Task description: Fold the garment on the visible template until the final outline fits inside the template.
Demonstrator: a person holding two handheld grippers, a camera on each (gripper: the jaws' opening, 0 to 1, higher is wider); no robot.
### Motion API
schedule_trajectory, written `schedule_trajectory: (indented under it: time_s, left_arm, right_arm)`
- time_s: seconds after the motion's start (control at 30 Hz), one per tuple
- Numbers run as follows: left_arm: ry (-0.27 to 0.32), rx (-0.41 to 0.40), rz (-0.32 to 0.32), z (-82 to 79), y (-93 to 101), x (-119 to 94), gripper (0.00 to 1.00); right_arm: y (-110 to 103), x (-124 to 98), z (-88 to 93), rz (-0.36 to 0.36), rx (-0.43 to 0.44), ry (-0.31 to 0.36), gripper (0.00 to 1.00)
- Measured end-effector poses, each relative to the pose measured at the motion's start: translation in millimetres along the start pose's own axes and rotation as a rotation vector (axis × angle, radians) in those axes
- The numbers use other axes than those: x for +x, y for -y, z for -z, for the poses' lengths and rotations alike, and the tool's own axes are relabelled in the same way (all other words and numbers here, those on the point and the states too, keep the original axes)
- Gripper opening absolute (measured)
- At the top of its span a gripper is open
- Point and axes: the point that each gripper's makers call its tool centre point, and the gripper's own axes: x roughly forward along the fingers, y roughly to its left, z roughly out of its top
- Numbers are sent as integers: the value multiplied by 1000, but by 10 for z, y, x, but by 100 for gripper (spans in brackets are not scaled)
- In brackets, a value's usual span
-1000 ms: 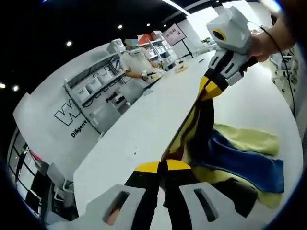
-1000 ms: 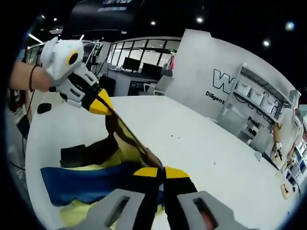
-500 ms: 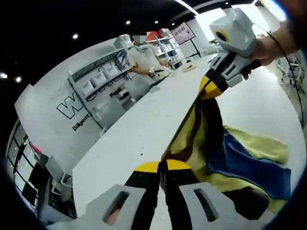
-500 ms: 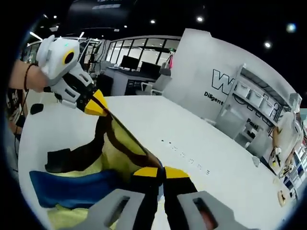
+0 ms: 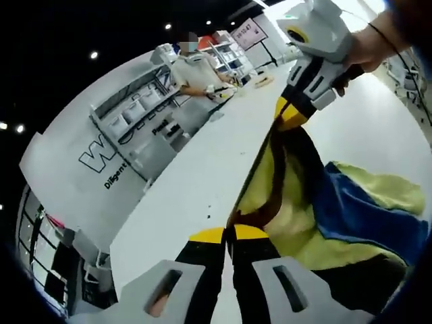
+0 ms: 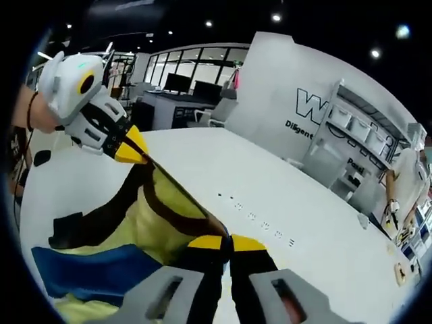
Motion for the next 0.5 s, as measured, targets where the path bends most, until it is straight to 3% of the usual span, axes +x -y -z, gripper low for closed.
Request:
schedule_trajectory:
  time_s: [0.03,0.13,0.27,0.4,0.5]
  left_arm:
    - [16,-62,35,14,39,69,7]
    - [-33,-49,20,105,-12,163,7]
    - [-59,-18,10,157,-25,244,7]
    - [-109,-54,-3,271,-62,347,7]
    - [-144,-53,-1,364,-50,423,7]
  right_arm:
    - [31,26,29,13,6,-10,0]
    - [32,112,67,-1,73,-7,0]
    - [31,228,141,2,64,-22,0]
    - [36,374,162,-8,17,-29,0]
    - [42,492,200,-25,-112,-49,0]
